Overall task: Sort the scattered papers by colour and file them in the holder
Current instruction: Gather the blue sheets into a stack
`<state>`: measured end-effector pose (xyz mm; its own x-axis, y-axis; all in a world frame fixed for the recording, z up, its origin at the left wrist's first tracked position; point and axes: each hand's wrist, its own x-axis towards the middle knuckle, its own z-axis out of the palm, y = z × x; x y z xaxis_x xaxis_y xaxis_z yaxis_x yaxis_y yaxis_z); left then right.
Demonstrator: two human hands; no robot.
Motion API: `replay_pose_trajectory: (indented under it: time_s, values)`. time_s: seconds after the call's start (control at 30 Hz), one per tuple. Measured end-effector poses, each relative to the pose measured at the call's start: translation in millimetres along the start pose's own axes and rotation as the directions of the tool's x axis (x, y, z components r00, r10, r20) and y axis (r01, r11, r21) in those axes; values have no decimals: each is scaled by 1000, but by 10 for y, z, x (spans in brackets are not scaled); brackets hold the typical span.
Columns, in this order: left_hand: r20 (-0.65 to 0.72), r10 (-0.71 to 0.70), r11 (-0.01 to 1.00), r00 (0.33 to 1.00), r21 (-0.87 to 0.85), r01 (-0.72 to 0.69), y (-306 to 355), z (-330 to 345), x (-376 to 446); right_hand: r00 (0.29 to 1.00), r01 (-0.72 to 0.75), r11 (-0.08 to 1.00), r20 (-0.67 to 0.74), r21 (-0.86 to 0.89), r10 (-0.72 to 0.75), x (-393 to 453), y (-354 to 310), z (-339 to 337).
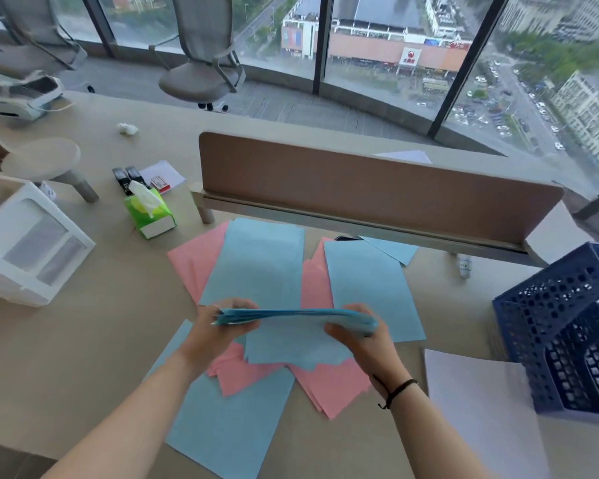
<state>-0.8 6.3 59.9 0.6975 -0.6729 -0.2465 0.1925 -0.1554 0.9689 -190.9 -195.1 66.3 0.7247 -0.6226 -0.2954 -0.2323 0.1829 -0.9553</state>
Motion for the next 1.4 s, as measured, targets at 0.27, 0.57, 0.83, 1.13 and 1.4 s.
replay_pose_trajectory:
  time_s: [0.27, 0.57, 0.83, 1.13, 1.4]
  values:
    - [-15, 77, 988, 997, -130, -78, 282, 293, -39, 993, 95, 975, -88, 200, -79, -181, -236, -71]
    - [79, 57, 995, 995, -83, -50, 248, 417, -143, 995, 80, 981, -78, 177, -67, -236, -106, -194]
    - [2, 66, 996, 998, -64, -65, 316, 489, -117, 999, 51, 977, -17, 205, -49, -179, -99, -103]
    - [7, 142, 957, 990, -256, -135, 333, 386, -152, 999, 48, 988, -4, 147, -48, -179, -1, -275]
    - [101, -45, 998, 994, -26, 48, 75, 422, -189, 997, -56, 987, -43, 148, 63, -303, 200, -205]
